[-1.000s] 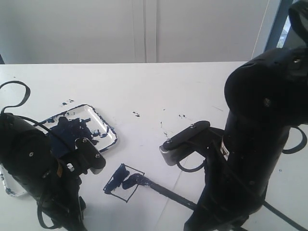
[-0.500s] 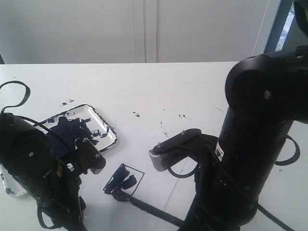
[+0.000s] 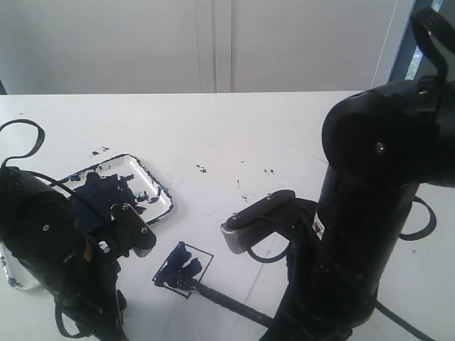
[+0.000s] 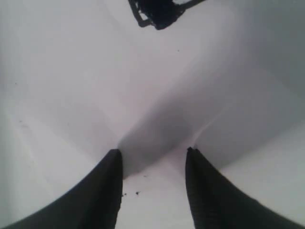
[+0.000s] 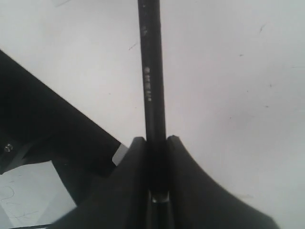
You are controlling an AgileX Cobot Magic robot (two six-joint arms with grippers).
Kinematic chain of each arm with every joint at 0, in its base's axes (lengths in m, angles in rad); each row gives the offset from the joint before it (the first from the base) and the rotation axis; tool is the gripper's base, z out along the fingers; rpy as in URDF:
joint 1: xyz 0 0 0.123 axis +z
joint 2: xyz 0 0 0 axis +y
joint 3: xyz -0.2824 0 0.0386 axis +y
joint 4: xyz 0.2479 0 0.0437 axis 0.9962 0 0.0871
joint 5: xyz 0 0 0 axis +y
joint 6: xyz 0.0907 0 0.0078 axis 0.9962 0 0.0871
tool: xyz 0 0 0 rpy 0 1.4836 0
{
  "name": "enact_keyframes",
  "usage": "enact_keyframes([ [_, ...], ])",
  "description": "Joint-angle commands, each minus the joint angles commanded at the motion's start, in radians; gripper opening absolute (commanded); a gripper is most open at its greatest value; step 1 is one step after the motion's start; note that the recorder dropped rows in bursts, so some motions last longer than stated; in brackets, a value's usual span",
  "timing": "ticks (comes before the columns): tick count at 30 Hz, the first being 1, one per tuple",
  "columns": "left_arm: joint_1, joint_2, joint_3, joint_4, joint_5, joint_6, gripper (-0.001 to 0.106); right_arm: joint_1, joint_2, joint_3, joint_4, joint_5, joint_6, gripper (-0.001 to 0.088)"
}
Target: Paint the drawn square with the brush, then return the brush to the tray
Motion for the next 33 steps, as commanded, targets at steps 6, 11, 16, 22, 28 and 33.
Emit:
enact_keyframes([
  [6, 0.0, 0.0, 0.0, 0.0, 0.002, 0.0, 0.048, 0.0, 0.006, 0.0, -0.074, -0.023, 0.043, 0.0],
  [11, 0.0, 0.0, 0.0, 0.0, 0.002, 0.0, 0.048, 0.0, 0.006, 0.0, -0.129, -0.029, 0.096, 0.0],
  [16, 0.0, 0.0, 0.0, 0.0, 0.0, 0.0, 0.048, 0.0, 0.006, 0.0, -0.025, 0.01, 0.013, 0.0],
  [22, 0.0, 0.0, 0.0, 0.0, 0.0, 0.0, 0.048, 0.002, 0.006, 0.0, 0.062, 0.047, -0.053, 0.0],
  [28, 0.0, 0.0, 0.0, 0.0, 0.0, 0.0, 0.048, 0.002, 0.006, 0.0, 0.075, 0.056, -0.079, 0.0],
  [33, 0.0, 0.0, 0.0, 0.0, 0.0, 0.0, 0.048, 0.002, 0.006, 0.0, 0.095, 0.056, -0.087, 0.0],
])
